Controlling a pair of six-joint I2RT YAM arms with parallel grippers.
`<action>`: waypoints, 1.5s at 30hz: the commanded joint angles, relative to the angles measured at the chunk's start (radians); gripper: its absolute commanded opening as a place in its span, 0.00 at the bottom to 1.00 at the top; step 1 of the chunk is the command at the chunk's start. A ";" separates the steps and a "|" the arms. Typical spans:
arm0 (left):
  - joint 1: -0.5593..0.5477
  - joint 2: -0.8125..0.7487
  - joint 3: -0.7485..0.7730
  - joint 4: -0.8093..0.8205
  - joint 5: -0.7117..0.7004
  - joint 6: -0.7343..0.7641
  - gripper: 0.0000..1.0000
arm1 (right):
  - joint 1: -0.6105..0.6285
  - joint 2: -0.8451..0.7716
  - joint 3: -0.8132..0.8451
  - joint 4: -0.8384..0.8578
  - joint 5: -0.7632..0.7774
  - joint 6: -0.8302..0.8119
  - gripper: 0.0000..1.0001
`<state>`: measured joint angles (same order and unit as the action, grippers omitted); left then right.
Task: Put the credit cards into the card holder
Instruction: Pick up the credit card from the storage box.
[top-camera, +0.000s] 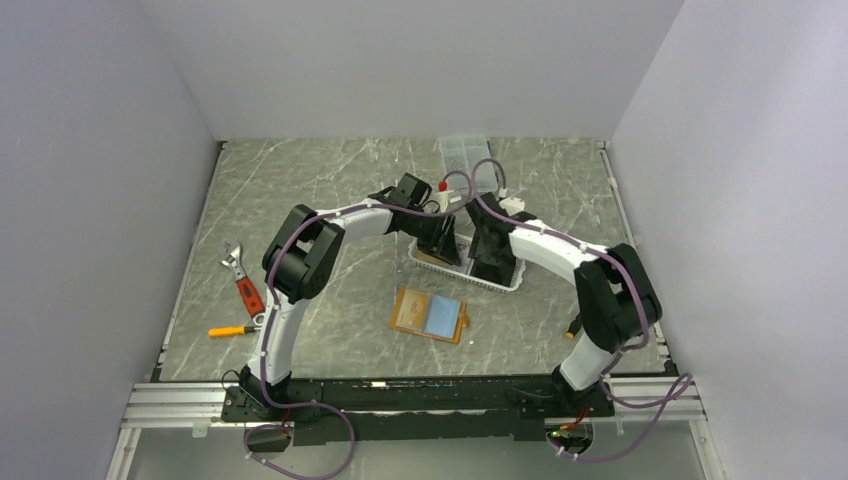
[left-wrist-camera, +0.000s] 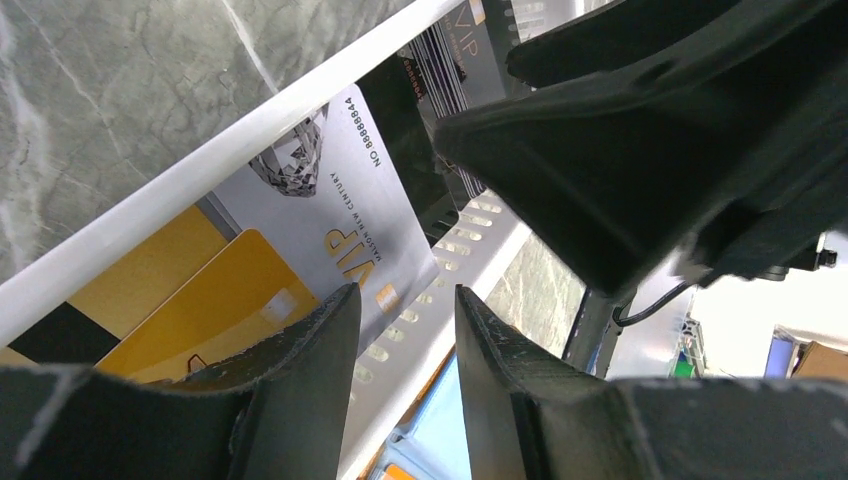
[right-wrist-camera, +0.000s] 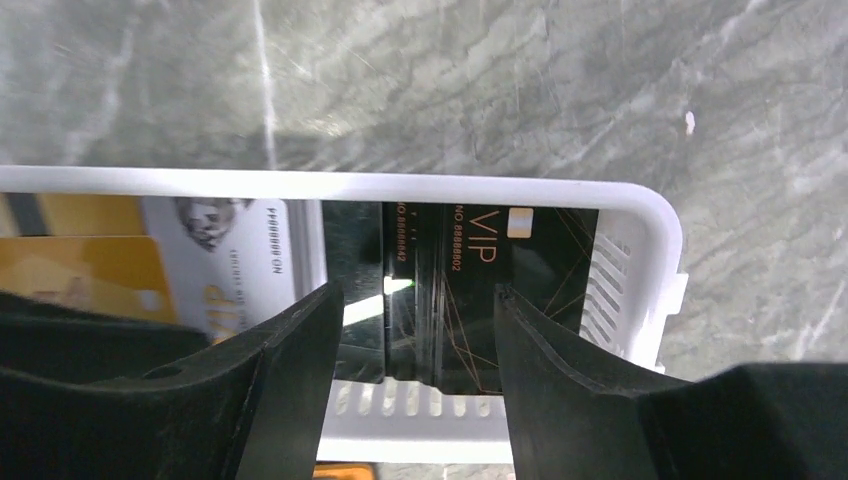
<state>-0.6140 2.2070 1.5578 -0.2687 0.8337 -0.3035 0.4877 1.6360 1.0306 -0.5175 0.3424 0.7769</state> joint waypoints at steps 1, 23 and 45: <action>-0.006 -0.049 -0.021 -0.027 0.009 0.032 0.46 | 0.051 0.080 0.076 -0.161 0.161 0.005 0.60; 0.003 -0.064 -0.063 -0.005 0.006 0.034 0.44 | 0.064 0.050 0.040 -0.205 0.288 0.022 0.09; 0.022 -0.079 -0.096 0.018 0.005 0.029 0.44 | 0.040 -0.051 -0.013 -0.160 0.223 -0.034 0.46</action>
<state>-0.6022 2.1735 1.4845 -0.2512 0.8467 -0.2916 0.5243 1.6142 1.0042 -0.7155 0.5911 0.7708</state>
